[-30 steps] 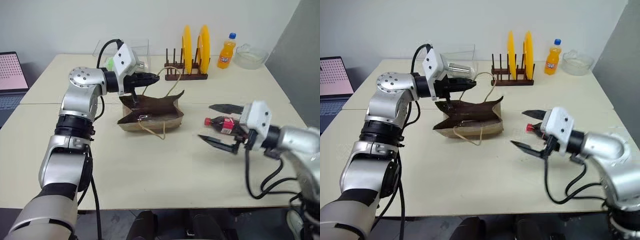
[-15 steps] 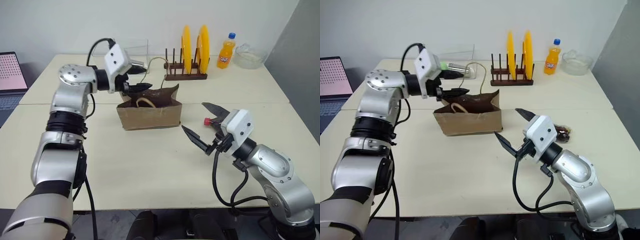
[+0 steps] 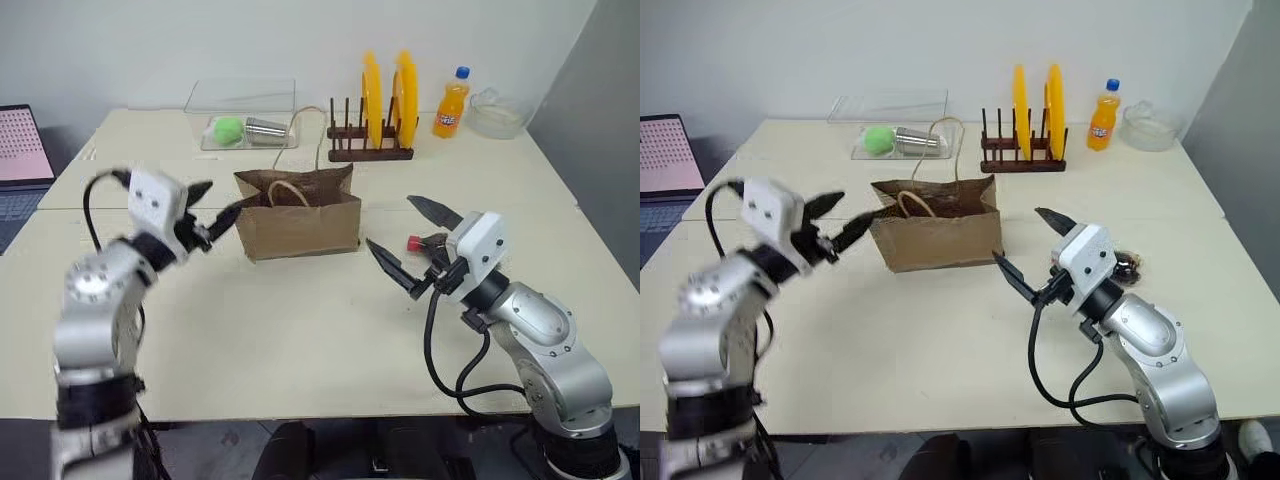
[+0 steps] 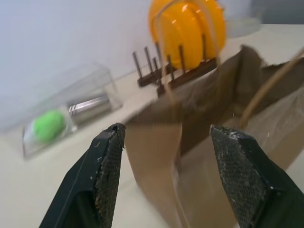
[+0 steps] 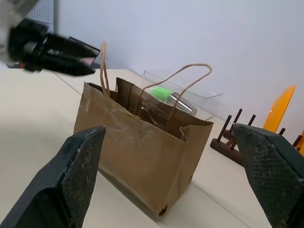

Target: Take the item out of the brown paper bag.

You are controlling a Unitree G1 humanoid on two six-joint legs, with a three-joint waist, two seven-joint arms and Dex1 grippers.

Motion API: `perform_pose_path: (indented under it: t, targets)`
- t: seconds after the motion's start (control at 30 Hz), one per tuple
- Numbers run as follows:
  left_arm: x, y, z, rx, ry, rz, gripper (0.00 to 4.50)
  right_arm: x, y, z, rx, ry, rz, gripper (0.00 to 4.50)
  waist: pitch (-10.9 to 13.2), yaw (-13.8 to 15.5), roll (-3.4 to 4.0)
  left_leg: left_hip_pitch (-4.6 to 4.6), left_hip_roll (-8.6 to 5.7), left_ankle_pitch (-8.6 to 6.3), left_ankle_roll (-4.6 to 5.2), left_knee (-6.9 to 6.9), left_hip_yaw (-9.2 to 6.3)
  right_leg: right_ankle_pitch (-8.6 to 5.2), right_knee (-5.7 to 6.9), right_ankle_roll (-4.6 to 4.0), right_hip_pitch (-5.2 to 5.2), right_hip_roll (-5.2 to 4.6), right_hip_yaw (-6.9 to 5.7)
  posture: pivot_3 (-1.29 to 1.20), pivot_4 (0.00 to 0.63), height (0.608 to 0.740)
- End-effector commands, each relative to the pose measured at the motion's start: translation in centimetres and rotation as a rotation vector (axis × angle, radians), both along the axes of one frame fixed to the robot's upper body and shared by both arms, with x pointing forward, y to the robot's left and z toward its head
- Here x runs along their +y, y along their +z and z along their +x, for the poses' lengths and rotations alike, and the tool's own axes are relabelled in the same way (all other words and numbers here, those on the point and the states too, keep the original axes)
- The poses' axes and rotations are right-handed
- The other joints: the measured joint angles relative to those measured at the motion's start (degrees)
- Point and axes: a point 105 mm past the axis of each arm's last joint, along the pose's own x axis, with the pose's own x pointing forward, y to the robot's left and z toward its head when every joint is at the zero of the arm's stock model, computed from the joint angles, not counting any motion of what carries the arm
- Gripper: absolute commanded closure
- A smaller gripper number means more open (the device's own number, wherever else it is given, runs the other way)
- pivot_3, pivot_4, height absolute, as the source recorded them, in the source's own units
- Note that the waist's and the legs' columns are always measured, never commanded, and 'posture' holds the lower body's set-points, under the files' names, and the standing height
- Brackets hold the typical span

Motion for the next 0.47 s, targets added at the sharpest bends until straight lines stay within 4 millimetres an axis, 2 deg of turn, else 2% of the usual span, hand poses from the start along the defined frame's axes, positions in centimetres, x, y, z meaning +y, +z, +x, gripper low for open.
perform_pose_path:
  t: [0.03,0.13,0.2,0.3,0.47]
  targets:
    - [0.5,0.1,-1.5,-0.055,0.159,-0.017,1.47,-0.9,0.2,-0.2,-0.049,-0.056,0.049,0.0,-0.04,0.47,-0.03,0.07,0.0,0.0,0.0,0.0,0.01,-0.02,0.01,0.03,0.05,0.0,0.01,0.0,0.15,0.74]
    - [0.6,-3.7,-2.7,0.003,0.291,-0.033,1.47,-3.5,-2.2,0.2,-0.029,-0.204,0.099,0.0,-0.19,0.76,-0.04,0.15,-0.01,0.0,0.0,-0.01,0.03,-0.11,0.0,0.19,0.12,0.0,0.01,0.0,0.15,0.74]
    - [0.4,-5.4,-3.3,0.023,0.33,-0.04,1.47,-4.7,-3.8,0.2,-0.016,-0.274,0.113,0.0,-0.33,0.83,-0.01,0.27,-0.01,-0.02,0.01,-0.05,0.04,-0.12,-0.1,0.2,0.3,0.0,0.02,0.0,0.15,0.74]
    - [-0.1,-6.0,-3.6,0.015,0.319,-0.035,1.47,-5.2,-4.8,0.2,-0.003,-0.311,0.133,0.0,-0.31,0.84,-0.03,0.32,-0.01,-0.02,0.02,-0.05,0.05,-0.12,-0.13,0.2,0.37,0.0,0.02,0.0,0.15,0.74]
    - [-0.6,-5.0,-2.9,-0.04,0.271,-0.04,1.47,-5.2,-5.1,0.2,0.0,-0.318,0.134,0.0,-0.33,0.8,0.0,0.52,0.01,-0.02,0.02,-0.07,0.04,-0.14,-0.06,0.2,0.52,0.04,0.0,0.0,0.15,0.74]
